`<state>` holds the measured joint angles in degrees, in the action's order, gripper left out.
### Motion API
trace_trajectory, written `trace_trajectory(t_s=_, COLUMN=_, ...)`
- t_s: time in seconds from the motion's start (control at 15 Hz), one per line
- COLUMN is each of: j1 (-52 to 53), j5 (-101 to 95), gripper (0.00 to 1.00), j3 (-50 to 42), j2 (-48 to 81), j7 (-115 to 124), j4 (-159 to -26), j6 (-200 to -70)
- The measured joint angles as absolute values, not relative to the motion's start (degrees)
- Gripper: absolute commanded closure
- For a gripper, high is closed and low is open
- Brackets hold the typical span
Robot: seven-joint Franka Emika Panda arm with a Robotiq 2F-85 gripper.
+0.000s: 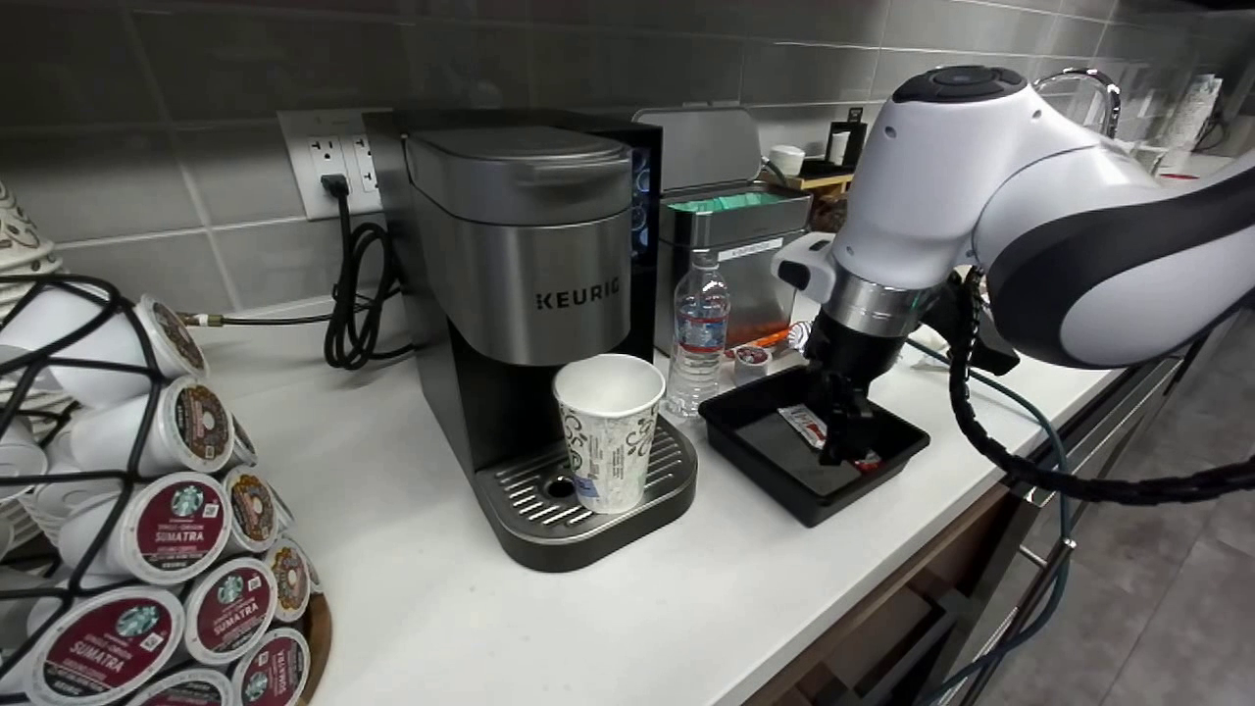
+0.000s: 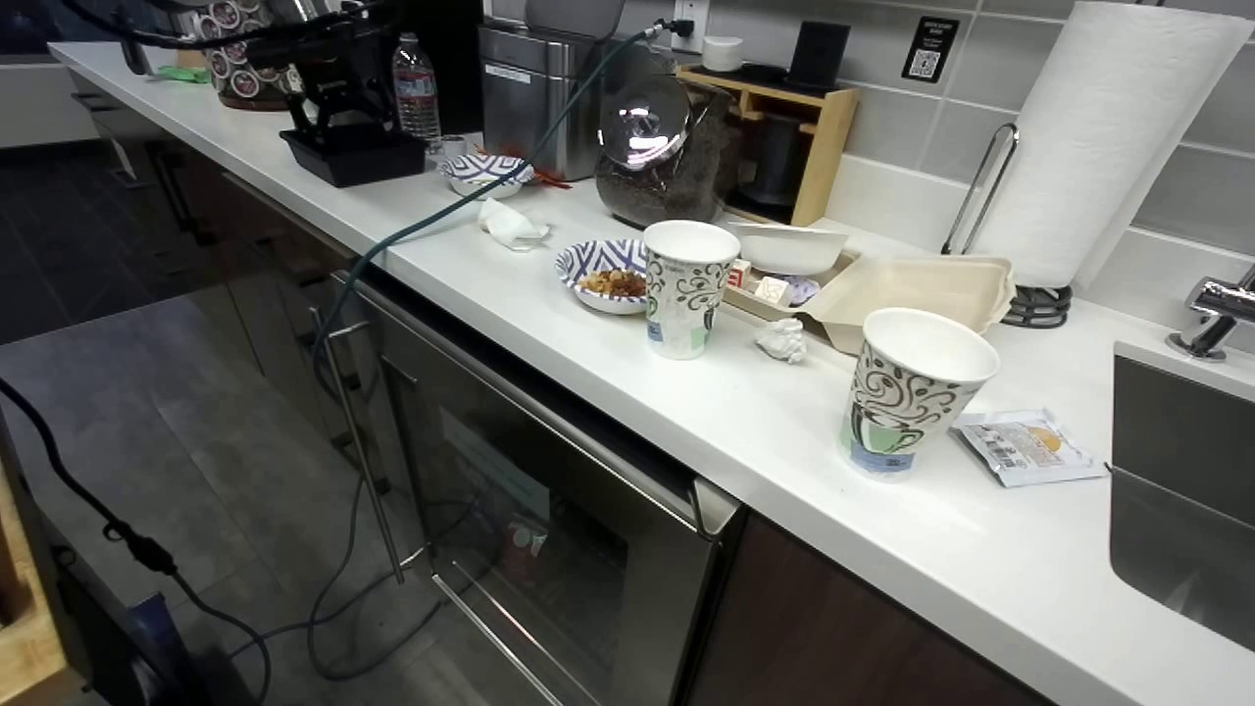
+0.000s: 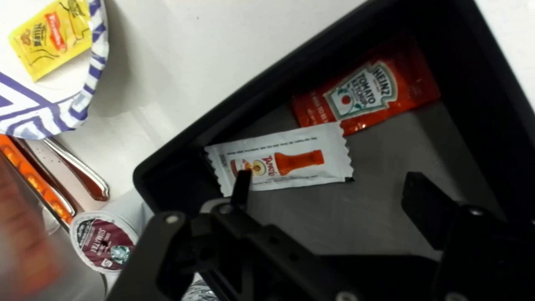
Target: Move the salt sachet to the right
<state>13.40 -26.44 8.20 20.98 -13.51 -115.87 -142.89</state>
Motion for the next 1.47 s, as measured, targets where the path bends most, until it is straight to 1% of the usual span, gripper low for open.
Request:
trace_trajectory(t_s=0.13, j1=13.6, j5=-26.4, gripper=0.17, j3=8.2, j2=21.6, j7=-13.5, j4=-115.2, j6=-141.6)
trace_trajectory(t_s=0.2, j1=13.6, j5=-26.4, gripper=0.2, j3=8.1, j2=21.9, j7=-13.5, j4=-115.0, j6=-141.2)
trace_trajectory(t_s=0.27, j1=13.6, j5=-26.4, gripper=0.18, j3=7.9, j2=22.1, j7=-13.5, j4=-114.6, j6=-140.9)
trace_trajectory(t_s=0.4, j1=13.5, j5=-26.4, gripper=0.22, j3=7.6, j2=22.5, j7=-13.5, j4=-113.9, j6=-140.0)
trace_trajectory(t_s=0.47, j1=13.4, j5=-26.4, gripper=0.29, j3=7.5, j2=22.6, j7=-13.5, j4=-113.6, j6=-139.6)
trace_trajectory(t_s=0.53, j1=13.3, j5=-26.4, gripper=0.4, j3=7.4, j2=22.8, j7=-13.6, j4=-113.2, j6=-139.1)
trace_trajectory(t_s=0.6, j1=13.3, j5=-26.3, gripper=0.55, j3=7.4, j2=23.0, j7=-13.7, j4=-112.8, j6=-138.7)
trace_trajectory(t_s=0.87, j1=13.3, j5=-25.6, gripper=0.88, j3=7.8, j2=24.0, j7=-14.9, j4=-111.2, j6=-136.5)
trace_trajectory(t_s=1.0, j1=13.3, j5=-25.3, gripper=0.99, j3=8.3, j2=24.2, j7=-15.5, j4=-110.7, j6=-135.3)
trace_trajectory(t_s=1.47, j1=13.3, j5=-24.5, gripper=1.0, j3=9.0, j2=24.8, j7=-17.3, j4=-109.8, j6=-133.8)
